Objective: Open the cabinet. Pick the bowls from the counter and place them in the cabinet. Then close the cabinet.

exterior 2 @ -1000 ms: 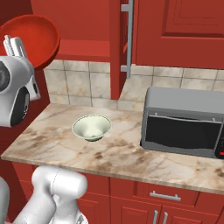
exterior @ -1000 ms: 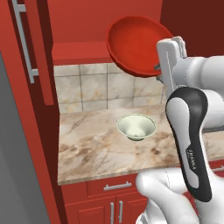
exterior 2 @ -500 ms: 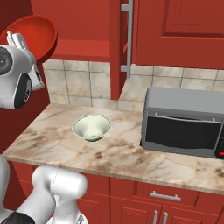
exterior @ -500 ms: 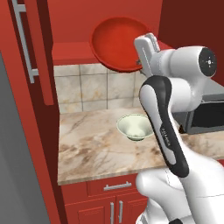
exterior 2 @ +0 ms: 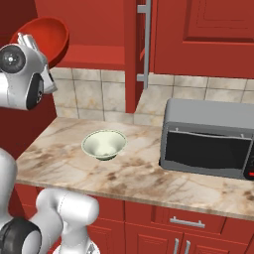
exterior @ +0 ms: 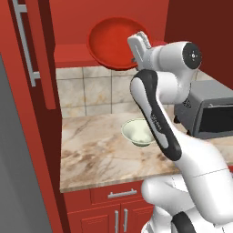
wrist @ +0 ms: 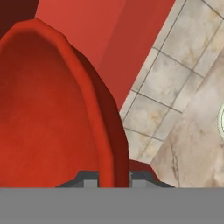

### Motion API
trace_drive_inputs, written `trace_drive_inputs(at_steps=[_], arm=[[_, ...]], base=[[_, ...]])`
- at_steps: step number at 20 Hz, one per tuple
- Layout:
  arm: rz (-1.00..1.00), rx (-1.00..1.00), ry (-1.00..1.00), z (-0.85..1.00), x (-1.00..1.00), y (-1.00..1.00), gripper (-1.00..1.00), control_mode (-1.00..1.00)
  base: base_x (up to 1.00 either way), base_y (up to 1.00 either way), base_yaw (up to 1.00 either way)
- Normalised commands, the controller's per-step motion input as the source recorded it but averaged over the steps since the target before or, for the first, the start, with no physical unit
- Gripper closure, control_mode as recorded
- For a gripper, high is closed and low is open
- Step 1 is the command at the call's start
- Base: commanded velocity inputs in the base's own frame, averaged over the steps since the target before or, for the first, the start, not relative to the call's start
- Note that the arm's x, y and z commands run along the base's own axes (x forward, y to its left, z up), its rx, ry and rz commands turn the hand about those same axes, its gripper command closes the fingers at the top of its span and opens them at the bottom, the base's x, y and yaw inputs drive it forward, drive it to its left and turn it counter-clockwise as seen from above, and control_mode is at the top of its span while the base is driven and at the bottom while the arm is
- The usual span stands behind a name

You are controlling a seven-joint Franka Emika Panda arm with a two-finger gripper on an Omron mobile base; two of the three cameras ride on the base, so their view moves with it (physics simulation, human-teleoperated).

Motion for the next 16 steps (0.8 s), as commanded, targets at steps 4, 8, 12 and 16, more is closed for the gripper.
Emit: trace_drive_inputs(at_steps=[4,8,12,16], arm=[[0.0,0.0,0.0,0.0,0.59,0.18,1.0,-1.0],[0.0,0.0,0.0,0.0,0.65,0.2,1.0,-1.0],[0.0,0.0,0.0,0.0,0.69,0.2,1.0,-1.0],[0.0,0.0,0.0,0.0,0.63,0.19,1.0,-1.0]], base=[[0.0,0.0,0.0],[0.0,0.0,0.0],[0.0,0.0,0.0],[0.0,0.0,0.0]])
